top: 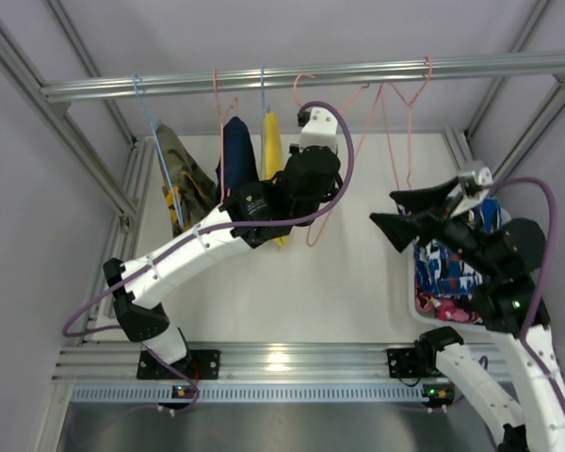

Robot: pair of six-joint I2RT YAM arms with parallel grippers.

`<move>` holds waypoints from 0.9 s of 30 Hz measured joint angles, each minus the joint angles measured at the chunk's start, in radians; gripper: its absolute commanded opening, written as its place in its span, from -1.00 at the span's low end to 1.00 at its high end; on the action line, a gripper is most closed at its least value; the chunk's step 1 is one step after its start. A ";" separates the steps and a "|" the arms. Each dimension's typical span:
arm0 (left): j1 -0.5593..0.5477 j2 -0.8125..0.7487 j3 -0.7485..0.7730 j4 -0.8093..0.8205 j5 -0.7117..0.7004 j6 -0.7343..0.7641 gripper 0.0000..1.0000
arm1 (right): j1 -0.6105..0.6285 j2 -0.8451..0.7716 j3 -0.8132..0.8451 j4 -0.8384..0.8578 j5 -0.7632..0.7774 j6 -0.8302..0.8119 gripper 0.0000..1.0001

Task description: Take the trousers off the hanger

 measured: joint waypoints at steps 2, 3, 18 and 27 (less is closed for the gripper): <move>-0.001 -0.014 0.000 -0.001 0.010 -0.024 -1.00 | 0.011 0.090 -0.027 0.123 -0.049 0.112 0.41; -0.001 -0.020 0.000 0.000 0.014 -0.032 -1.00 | 0.023 0.126 -0.039 0.172 -0.060 0.155 0.38; -0.001 -0.031 0.002 -0.003 0.077 -0.087 -1.00 | 0.316 0.280 -0.062 0.413 0.020 0.234 0.15; -0.001 -0.031 0.002 -0.007 0.103 -0.105 -1.00 | 0.361 0.356 -0.062 0.412 0.098 0.167 0.09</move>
